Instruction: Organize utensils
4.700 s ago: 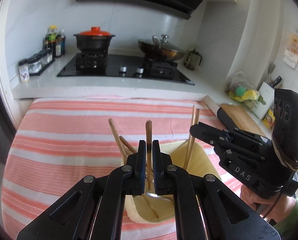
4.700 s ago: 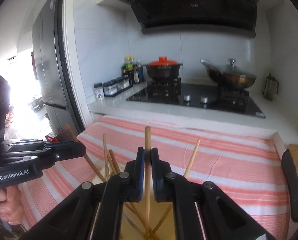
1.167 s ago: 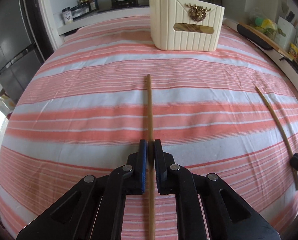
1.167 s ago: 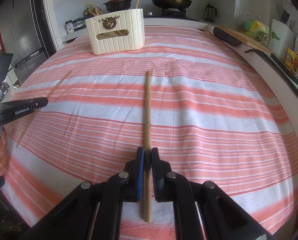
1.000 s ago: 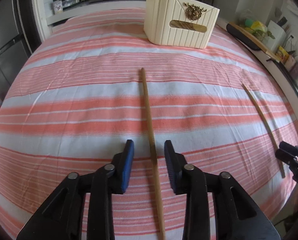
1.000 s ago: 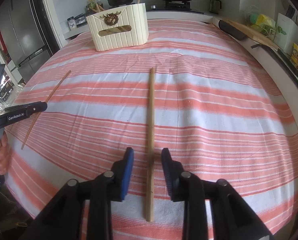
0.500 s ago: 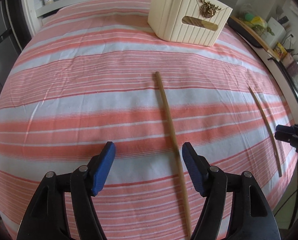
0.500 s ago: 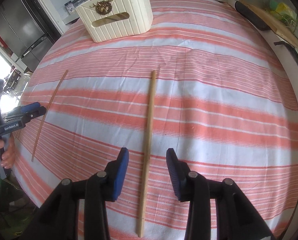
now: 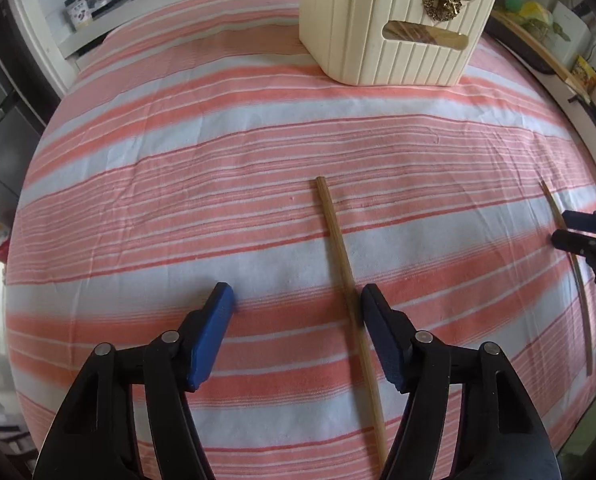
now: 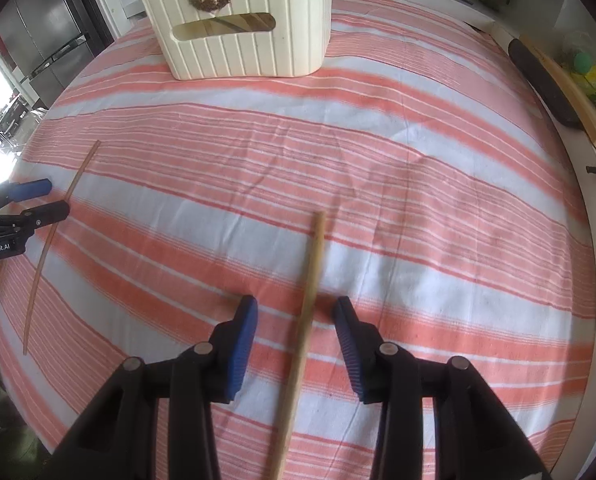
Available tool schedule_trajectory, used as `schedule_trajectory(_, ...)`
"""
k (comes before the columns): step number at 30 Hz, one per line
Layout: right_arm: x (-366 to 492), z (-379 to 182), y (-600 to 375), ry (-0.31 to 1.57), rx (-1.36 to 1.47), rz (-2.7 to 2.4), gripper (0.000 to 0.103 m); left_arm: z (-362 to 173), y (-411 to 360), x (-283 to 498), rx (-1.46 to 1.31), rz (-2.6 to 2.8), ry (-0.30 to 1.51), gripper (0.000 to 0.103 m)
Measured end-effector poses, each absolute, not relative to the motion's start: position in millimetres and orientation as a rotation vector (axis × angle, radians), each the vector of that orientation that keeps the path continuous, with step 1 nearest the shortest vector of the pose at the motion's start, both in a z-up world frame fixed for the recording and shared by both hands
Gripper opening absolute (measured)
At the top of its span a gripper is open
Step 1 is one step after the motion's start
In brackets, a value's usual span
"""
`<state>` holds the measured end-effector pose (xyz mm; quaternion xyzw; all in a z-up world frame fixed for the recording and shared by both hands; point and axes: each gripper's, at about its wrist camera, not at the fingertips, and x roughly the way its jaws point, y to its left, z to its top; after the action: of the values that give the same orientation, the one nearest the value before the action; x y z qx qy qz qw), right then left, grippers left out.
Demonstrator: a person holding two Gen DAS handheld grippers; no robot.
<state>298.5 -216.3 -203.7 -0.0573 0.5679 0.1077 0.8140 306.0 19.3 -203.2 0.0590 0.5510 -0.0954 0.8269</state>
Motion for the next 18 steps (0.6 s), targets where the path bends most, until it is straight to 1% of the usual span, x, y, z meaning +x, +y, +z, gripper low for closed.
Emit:
schedule_trajectory(1,304,-203,-216,1.209,-0.118,0.227,0.038,-202,17,310,0.132,-0.203,1.171,0.056)
schedule_trajectory(2,309,-203,-217,1.205,-0.108,0.22,0.034,-202,15,314,0.124,-0.215,1.176,0.04)
schedule_trajectory(3,314,-203,-218,1.2,-0.098,0.209,0.028,-200,14,317,0.112,-0.218,1.18,0.034)
schedule_trajectory(4,318,-203,-220,1.195,-0.09,0.197,0.024,-199,13,320,0.111,-0.208,1.182,0.017)
schedule_trajectory(5,321,-202,-221,1.193,-0.083,0.186,0.017,-199,13,322,0.105,-0.207,1.185,0.008)
schedule_trajectory(6,324,-202,-222,1.191,-0.073,0.179,0.01,-199,13,323,0.089,-0.213,1.185,0.007)
schedule_trajectory(7,326,-202,-224,1.188,-0.066,0.173,0.007,-199,14,323,0.076,-0.214,1.18,0.006)
schedule_trajectory(12,326,-201,-233,1.141,0.035,0.196,0.006,-189,18,314,0.033,-0.23,1.128,0.004)
schedule_trajectory(15,316,-188,-238,1.074,0.102,0.228,0.006,-169,19,301,0.028,-0.238,1.065,0.004)
schedule_trajectory(18,305,-169,-238,1.004,0.112,0.256,0.006,-143,21,285,0.024,-0.244,0.993,0.004)
